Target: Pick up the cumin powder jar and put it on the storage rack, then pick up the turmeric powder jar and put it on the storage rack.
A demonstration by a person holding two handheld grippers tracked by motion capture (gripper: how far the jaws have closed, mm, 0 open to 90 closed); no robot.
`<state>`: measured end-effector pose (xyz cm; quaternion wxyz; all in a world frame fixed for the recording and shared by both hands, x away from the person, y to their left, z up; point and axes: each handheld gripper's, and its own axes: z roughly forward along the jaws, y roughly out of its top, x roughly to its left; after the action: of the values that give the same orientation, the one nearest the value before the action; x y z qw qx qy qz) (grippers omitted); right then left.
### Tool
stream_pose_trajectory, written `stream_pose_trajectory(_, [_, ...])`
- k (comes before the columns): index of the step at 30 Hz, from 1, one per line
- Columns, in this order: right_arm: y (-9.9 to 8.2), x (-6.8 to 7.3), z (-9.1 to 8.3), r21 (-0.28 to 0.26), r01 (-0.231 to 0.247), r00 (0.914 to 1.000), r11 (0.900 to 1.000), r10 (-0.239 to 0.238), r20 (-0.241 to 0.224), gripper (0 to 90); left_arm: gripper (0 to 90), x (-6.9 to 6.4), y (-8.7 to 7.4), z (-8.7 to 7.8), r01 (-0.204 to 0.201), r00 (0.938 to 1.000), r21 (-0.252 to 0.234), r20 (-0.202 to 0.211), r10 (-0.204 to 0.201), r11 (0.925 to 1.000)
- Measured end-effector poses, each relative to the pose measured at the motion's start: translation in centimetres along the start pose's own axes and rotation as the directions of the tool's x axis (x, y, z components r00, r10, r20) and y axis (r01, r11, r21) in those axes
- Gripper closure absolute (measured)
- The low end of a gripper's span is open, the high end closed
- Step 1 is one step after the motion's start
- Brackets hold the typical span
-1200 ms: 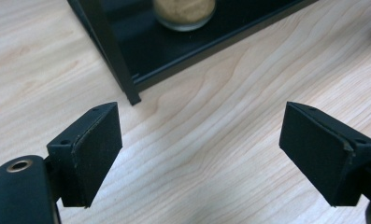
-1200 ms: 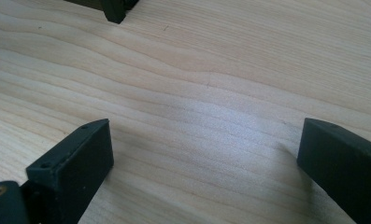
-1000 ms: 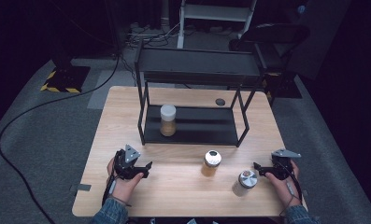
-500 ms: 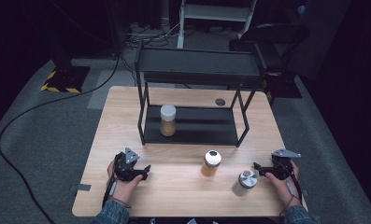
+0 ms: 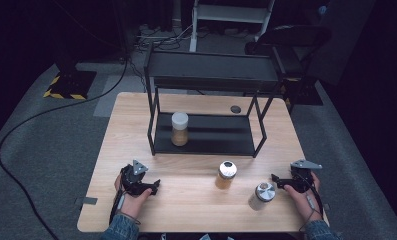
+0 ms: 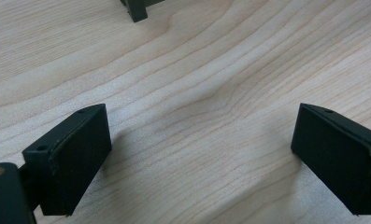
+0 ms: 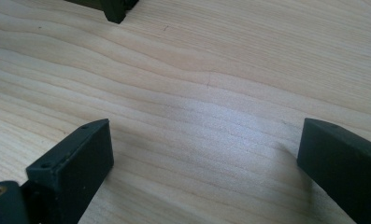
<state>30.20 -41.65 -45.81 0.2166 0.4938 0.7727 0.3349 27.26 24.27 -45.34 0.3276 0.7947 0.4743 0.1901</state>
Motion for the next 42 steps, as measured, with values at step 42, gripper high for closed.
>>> stream_pose_trajectory(42, [2.8,1.2,-4.8,-0.094,0.014,0.9994,0.9955,-0.016,-0.029,8.6,3.9,0.0,0.1,0.0,0.000,1.0000,0.003,0.002,0.000,1.0000])
